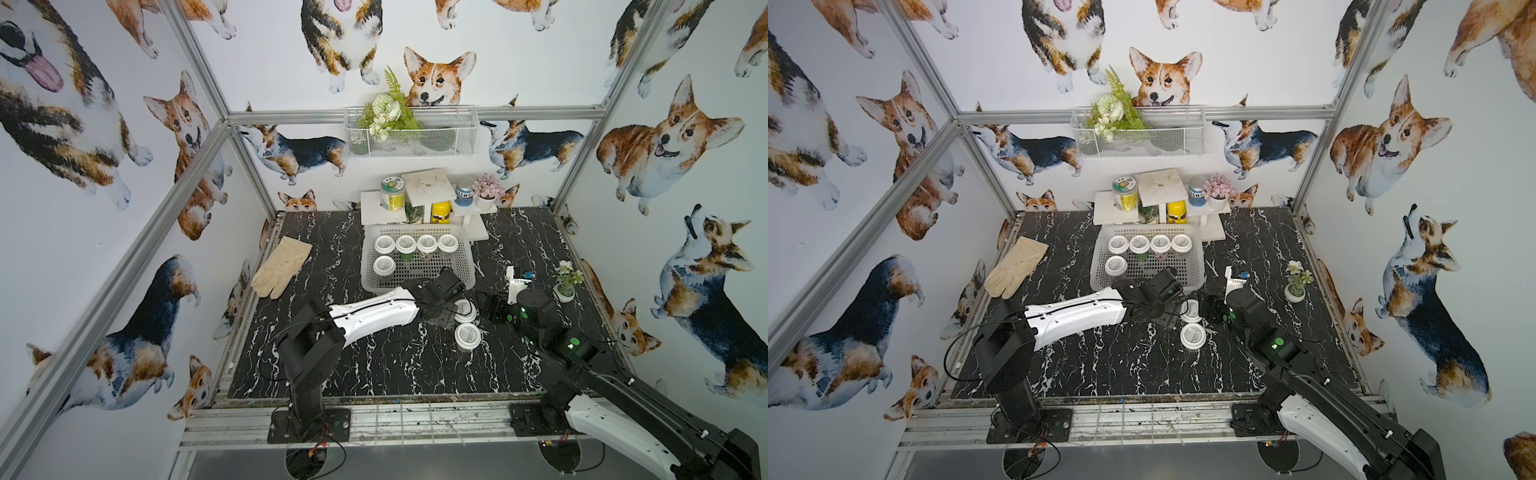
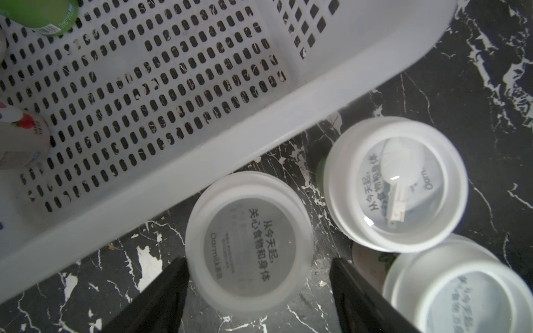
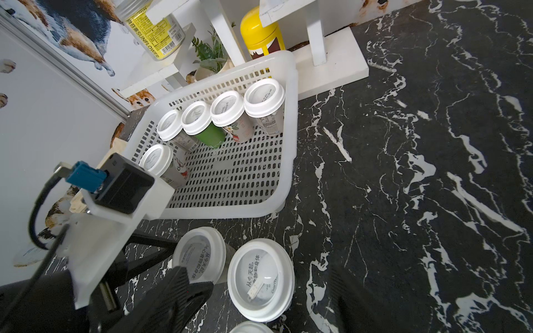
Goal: Put the yogurt in the basket
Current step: Pick up the yogurt from the center of the board.
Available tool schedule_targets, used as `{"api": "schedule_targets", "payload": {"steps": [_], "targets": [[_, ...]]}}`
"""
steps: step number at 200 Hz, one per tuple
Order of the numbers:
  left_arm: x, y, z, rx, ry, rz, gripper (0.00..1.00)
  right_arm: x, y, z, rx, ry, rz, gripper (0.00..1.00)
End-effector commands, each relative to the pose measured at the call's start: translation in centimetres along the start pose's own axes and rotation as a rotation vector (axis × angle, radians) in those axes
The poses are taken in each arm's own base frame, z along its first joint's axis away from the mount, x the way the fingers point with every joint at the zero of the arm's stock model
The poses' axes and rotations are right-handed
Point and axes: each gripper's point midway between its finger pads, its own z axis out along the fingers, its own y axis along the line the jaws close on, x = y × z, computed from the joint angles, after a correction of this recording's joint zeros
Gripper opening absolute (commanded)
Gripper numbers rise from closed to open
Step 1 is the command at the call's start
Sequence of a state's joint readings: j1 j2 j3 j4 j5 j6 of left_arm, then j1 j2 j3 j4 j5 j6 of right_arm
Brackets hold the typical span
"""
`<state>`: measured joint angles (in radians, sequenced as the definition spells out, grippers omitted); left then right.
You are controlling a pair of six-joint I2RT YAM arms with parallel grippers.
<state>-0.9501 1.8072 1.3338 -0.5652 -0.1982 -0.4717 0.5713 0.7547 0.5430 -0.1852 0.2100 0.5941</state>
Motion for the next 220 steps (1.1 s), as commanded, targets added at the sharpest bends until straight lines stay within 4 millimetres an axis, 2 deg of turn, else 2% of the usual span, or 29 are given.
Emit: {"api": "schedule_targets", "payload": {"steps": [1,46,76,102,142,220], "targets": [[0.01,0.10,-0.02,-0.006,0.006,0.002,0.79,-0.84,0.47,-0.06,-0.018,-0.033,-0.004,0.82],[0.14,0.21,0.24,-0.015,0.016,0.002,0.75,-0.85,0.49,-0.11,-0.020,-0.035,-0.004,0.82],[0.20,0.26,0.35,-0.021,0.022,0.004,0.86,-0.83,0.48,-0.11,-0.020,-0.034,-0.004,0.82],[0.15,0.29,0.28,-0.023,0.020,0.003,0.87,-0.83,0.51,-0.11,-0.021,-0.034,-0.005,0.82],[0.17,0.21,0.36,-0.024,0.025,0.006,0.77,-0.81,0.47,-0.07,-0.019,-0.033,-0.004,0.82],[0.49,0.26,0.43,-0.031,0.047,0.016,0.74,-0.72,0.51,-0.02,-0.020,-0.029,-0.005,0.82]]}}
